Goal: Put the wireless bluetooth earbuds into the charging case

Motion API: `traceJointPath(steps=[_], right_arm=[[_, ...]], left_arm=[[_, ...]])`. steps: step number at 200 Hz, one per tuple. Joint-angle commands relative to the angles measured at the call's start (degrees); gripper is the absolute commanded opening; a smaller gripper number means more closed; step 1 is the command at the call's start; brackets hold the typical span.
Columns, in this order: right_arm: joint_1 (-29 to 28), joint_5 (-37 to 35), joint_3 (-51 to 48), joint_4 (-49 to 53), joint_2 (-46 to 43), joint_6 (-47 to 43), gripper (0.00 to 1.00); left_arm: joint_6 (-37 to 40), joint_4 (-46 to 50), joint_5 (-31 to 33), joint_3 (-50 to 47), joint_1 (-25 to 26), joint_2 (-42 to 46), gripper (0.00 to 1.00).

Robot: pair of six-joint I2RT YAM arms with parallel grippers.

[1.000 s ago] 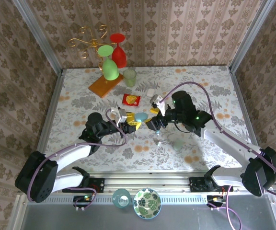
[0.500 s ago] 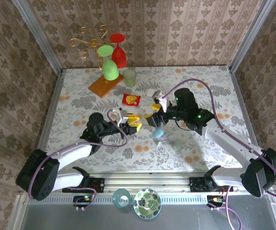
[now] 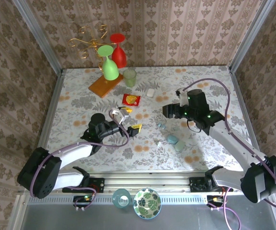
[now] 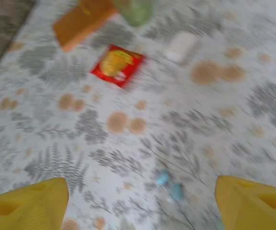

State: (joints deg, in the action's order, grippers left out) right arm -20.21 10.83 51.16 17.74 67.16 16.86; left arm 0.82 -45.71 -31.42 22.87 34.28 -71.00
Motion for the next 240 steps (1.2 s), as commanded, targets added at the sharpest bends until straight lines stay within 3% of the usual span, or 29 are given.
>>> traceJointPath(steps=[1,26,57,117,184,240], right_arm=[[0.2,-4.8,-3.0,11.1,-2.2,3.4,0.81],[0.2,-4.5,-5.7,16.3,-1.4,6.8,0.8],[-2.5,-2.5,-9.3,13.5,2.2,8.7,0.78],[-11.3,-15.4,2.2,23.5,19.0,4.2,0.73],[-16.1,-18.0,14.8,36.4,32.7,-3.5,0.65],[-17.3,-19.5,18.7,39.4,38.5,-6.6,0.55]], left_arm=[[3.7,0.4,0.2,-0.3,-0.4,-1.3,0.96],[3.8,-0.3,0.0,0.0,-0.3,-2.4,0.97],[3.2,-1.9,-0.3,-0.1,-0.3,-3.5,0.97],[3.5,-0.3,1.1,-1.9,-0.5,-0.3,0.99],[5.2,3.7,2.7,-3.4,-1.0,4.2,1.0],[5.4,4.4,3.0,-4.0,-1.3,5.2,1.0]])
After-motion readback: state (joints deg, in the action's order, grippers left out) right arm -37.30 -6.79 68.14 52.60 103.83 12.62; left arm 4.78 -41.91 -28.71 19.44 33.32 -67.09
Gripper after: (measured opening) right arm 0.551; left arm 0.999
